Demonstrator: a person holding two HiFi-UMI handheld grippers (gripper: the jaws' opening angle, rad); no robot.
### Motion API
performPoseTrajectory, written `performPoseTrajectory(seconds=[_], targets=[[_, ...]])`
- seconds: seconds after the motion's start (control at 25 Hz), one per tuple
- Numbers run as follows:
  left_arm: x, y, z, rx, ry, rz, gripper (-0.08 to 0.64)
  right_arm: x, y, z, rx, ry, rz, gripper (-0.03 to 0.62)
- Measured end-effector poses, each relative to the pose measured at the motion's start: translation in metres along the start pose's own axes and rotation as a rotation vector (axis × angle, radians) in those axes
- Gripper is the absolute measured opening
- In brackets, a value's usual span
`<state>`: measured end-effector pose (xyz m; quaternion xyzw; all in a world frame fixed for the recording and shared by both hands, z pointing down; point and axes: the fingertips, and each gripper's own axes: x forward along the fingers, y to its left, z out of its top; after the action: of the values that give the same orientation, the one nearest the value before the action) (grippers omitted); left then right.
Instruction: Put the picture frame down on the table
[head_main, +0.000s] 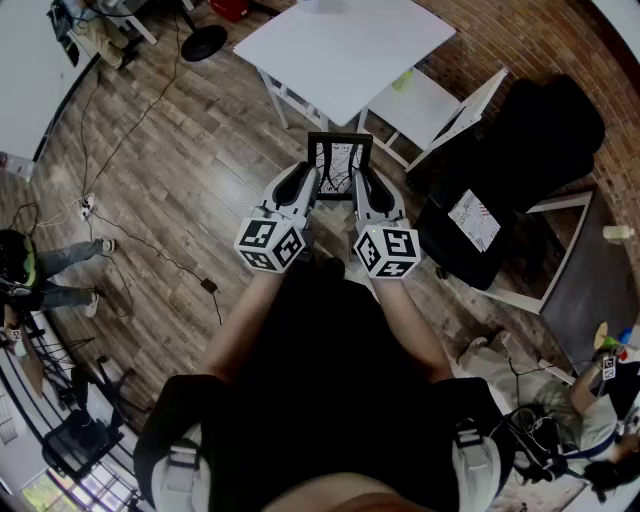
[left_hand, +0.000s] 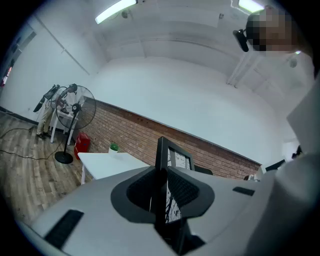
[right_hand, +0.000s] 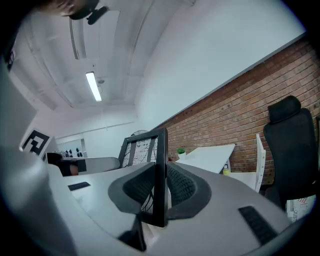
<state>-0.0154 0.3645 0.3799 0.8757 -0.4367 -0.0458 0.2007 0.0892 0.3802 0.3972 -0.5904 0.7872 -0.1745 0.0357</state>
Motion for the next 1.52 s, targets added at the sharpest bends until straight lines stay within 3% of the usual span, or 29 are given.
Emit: performPoseTrajectory(seconds=[0.88, 1.52], targets=[[-0.031, 0.009, 0.004, 0.005, -0.013, 0.007, 0.079, -0.01, 0.031, -0.003, -0.023, -0.013, 0.026, 0.065], [0.0, 0.062, 0.008, -0.01, 0.022, 0.011, 0.079, 0.048, 0.036, -0.009, -0.051, 0.031, -0.017, 0.066]])
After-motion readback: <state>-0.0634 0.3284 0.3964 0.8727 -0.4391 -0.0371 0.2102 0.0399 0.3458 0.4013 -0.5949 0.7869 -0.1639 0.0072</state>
